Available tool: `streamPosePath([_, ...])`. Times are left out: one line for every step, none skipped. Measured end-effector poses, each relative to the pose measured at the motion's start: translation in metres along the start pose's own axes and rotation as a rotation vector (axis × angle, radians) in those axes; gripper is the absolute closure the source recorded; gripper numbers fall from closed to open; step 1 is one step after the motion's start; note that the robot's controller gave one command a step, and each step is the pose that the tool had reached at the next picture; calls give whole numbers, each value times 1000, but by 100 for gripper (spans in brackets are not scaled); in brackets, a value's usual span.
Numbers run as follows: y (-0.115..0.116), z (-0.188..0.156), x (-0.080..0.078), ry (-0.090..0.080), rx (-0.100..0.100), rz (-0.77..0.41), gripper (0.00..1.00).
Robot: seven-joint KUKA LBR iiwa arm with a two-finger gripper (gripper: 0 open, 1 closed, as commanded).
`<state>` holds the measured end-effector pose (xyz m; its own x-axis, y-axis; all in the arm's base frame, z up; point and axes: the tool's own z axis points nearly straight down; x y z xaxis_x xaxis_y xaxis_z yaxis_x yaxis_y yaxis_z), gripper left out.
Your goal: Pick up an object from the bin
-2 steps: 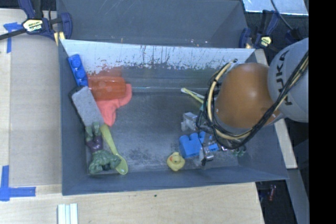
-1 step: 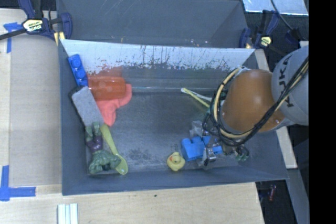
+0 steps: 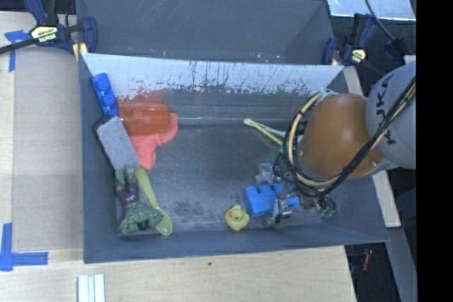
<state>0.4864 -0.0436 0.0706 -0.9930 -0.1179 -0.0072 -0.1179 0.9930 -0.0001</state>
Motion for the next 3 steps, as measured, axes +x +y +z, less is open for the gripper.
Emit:
streamPosePath([0, 0, 0, 0, 0, 0, 100])
streamPosePath([0, 0, 0, 0, 0, 1, 100])
streamPosePath([0, 0, 0, 0, 0, 1, 100])
